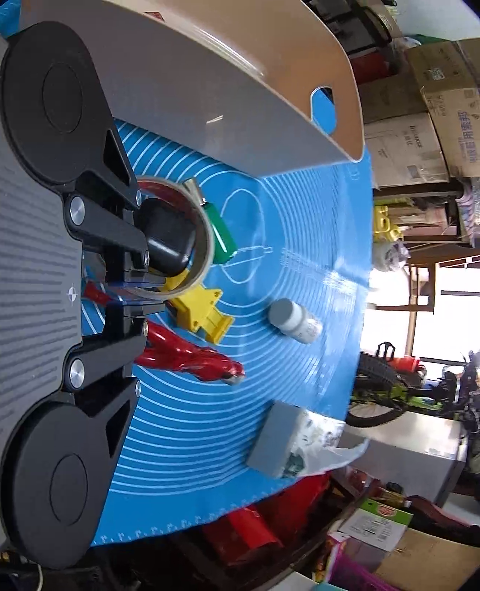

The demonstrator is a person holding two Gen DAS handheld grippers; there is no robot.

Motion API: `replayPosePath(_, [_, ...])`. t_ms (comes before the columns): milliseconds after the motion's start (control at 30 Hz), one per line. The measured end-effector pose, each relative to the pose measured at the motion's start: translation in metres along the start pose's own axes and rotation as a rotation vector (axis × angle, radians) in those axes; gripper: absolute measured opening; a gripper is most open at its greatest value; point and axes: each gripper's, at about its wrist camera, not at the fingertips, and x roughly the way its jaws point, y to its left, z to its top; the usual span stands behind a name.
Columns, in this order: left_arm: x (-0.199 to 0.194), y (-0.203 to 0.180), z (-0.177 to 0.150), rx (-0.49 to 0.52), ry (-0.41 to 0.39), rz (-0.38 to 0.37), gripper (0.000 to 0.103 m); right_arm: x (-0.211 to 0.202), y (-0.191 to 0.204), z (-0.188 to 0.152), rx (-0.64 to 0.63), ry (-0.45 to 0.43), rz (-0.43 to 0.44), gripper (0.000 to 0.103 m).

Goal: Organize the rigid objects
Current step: 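Move the right tool to the white tape roll and grasp its edge, then carry the tape roll with the right tool and drop it over the box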

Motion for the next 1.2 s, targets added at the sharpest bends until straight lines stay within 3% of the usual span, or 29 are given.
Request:
replayPosePath(433, [0.000, 0.000, 0.000, 0.001, 0.000, 0.001, 0.006, -0.056, 0.003, 0.020, 0.060, -0.190, 0.018, 0.015])
replayPosePath(700, [-0.001, 0.000, -0.001, 0.002, -0.001, 0.002, 0.006, -0.096, 0.038, 0.037, 0.035, -0.321, 0.118, 0.015])
replayPosePath(933, [-0.001, 0.000, -0.001, 0.003, -0.001, 0.002, 0.006, -0.095, 0.098, 0.038, -0.073, -0.299, 0.230, 0.015])
replayPosePath(1200, [-0.001, -0.001, -0.001, 0.002, -0.001, 0.003, 0.006, -0.067, 0.144, 0.024, -0.174, -0.176, 0.266, 0.015])
